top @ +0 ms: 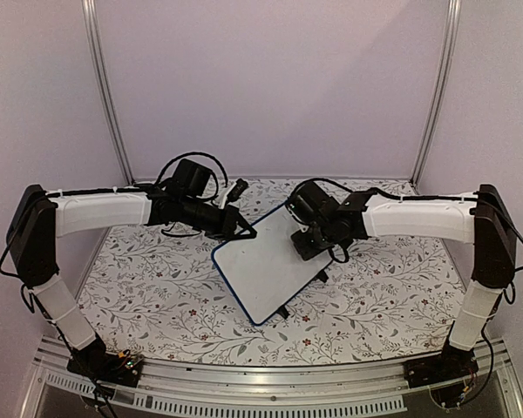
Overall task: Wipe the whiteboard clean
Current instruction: Erase the whiteboard at the center of the board.
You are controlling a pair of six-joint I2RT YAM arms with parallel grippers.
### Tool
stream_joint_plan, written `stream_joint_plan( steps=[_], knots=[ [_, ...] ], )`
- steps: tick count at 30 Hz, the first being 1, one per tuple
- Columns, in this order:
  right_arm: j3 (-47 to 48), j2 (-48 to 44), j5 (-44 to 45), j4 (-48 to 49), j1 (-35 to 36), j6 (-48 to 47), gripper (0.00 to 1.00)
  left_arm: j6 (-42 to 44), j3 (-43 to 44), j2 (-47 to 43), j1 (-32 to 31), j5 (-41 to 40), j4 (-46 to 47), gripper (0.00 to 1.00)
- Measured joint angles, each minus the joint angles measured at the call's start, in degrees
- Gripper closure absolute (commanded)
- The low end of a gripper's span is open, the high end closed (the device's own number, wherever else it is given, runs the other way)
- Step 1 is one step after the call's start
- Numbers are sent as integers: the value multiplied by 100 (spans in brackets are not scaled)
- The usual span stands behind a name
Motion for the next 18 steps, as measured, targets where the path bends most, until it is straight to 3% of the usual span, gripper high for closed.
stream_joint_plan(
  steps=[11,18],
  knots=[
    [-1189,-101,59,116,-74,127,75,-2,-2,0,0,20,7,100],
    [-1281,-199,33,203,-92,203,75,-2,-2,0,-9,33,17,100]
  ],
)
